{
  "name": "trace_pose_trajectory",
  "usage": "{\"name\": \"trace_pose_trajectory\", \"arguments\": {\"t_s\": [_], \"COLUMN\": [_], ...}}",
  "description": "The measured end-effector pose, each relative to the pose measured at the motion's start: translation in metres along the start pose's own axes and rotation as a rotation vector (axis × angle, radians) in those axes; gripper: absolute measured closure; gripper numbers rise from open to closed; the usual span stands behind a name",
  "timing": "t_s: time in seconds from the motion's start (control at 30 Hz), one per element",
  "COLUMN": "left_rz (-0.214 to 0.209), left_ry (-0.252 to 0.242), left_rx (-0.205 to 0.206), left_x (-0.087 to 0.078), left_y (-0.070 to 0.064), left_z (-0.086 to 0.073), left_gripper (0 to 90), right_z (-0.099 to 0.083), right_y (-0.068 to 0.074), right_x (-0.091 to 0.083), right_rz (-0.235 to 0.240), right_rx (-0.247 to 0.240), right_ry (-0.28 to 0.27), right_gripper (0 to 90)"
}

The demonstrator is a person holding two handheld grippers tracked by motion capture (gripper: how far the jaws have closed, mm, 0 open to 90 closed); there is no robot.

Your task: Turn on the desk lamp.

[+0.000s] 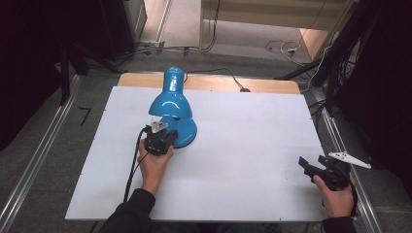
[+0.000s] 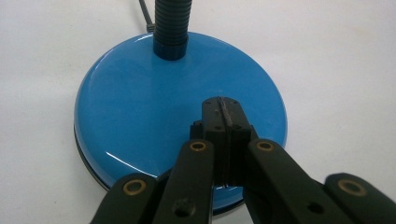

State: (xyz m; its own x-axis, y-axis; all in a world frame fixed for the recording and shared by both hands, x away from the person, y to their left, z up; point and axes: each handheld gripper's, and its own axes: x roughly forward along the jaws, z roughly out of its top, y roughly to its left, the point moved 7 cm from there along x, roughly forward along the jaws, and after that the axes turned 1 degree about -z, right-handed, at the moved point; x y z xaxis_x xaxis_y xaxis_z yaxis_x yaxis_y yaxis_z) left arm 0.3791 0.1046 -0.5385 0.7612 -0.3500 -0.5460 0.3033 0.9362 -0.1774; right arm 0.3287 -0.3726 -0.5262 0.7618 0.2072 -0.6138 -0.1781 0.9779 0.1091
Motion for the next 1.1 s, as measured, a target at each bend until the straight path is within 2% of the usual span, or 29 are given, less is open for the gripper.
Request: {"name": "trace_pose_trajectory", "arguments": {"t_s": [0.27,0.57,0.8,0.87,1.1], "left_rz": [-0.016,-0.048,-0.039,-0.045,-0.045], "left_ry": [0.011,-0.030,-0.045,-0.046,-0.044], "left_rx": [-0.018,-0.055,-0.066,-0.072,-0.070], "left_x": [-0.001,-0.003,-0.010,-0.011,-0.018], "left_y": [-0.002,-0.003,0.002,0.002,0.004], "left_z": [-0.002,0.001,0.005,0.005,0.006], "left_gripper": [90.0,90.0,90.0,84.5,79.4], "right_z": [0.000,0.000,0.000,0.000,0.000], "right_y": [0.000,-0.001,-0.002,-0.002,-0.001], "right_x": [0.000,0.000,-0.001,-0.001,-0.001], "right_rz": [0.001,0.006,0.006,0.007,0.009], "right_rx": [0.001,0.006,0.006,0.002,0.008], "right_ry": [-0.001,-0.001,-0.002,-0.005,-0.001], "right_gripper": [17.7,17.7,17.7,17.7,17.7]}}
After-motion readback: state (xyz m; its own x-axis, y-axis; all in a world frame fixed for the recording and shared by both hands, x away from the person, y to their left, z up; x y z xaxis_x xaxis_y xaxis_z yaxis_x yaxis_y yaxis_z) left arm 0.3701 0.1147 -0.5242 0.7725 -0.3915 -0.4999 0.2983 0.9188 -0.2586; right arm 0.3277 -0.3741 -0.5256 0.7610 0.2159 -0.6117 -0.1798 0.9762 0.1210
